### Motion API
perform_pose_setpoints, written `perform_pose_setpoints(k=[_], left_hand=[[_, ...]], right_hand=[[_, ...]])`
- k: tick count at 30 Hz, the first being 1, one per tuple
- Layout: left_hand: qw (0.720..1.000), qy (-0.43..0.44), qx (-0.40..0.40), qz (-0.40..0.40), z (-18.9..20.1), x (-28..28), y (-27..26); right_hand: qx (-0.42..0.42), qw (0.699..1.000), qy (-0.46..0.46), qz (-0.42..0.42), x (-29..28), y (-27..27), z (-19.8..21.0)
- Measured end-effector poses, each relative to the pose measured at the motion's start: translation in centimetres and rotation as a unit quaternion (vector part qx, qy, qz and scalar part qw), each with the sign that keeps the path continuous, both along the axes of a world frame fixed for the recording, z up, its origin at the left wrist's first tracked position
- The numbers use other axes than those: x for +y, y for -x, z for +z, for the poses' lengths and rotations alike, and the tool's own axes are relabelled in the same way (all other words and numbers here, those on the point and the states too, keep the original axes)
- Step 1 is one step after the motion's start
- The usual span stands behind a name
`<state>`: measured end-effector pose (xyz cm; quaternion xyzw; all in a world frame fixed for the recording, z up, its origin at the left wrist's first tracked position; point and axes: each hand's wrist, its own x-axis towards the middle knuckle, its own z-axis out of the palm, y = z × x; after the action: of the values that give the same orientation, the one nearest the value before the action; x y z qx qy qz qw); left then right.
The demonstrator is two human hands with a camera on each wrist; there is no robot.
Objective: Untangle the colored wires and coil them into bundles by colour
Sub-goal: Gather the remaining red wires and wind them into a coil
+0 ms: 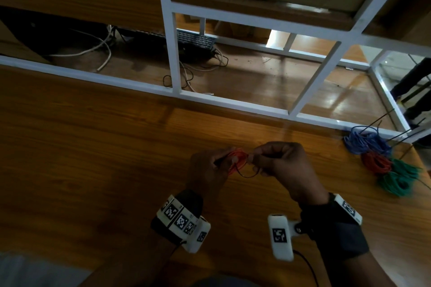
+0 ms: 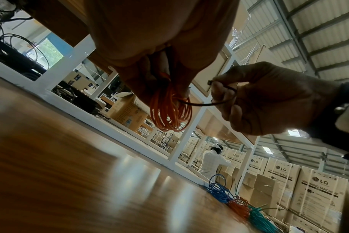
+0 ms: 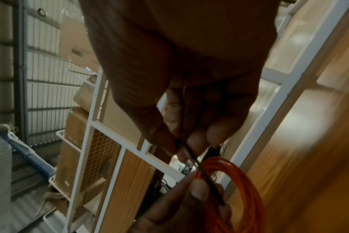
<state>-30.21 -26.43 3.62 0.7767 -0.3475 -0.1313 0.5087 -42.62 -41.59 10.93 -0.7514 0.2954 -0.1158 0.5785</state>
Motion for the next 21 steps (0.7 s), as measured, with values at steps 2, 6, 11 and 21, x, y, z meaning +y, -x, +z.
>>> perform_pose_setpoints(k=[2, 6, 11, 21], left_hand=[[1.000, -0.001, 0.005, -0.001, 0.0, 0.1, 0.0], [1.000, 0.010, -0.008, 0.001, 0.3, 0.5, 0.1], [1.000, 0.001, 0.006, 0.008, 0.2, 0.7, 0.2], [1.000, -0.005, 0.002, 0.017, 0.1, 0.1, 0.8]], right_hand=[[-0.006, 1.000, -0.006, -0.007, 0.0, 0.1, -0.1], [-0.040, 0.997, 0.004, -0.062, 0.7, -0.4, -1.1], [-0.065, 0.993, 0.050, -0.084, 2.1, -0.5, -2.1], [-0.075, 0.990, 0.089, -0.083, 2.8, -0.1, -2.3]])
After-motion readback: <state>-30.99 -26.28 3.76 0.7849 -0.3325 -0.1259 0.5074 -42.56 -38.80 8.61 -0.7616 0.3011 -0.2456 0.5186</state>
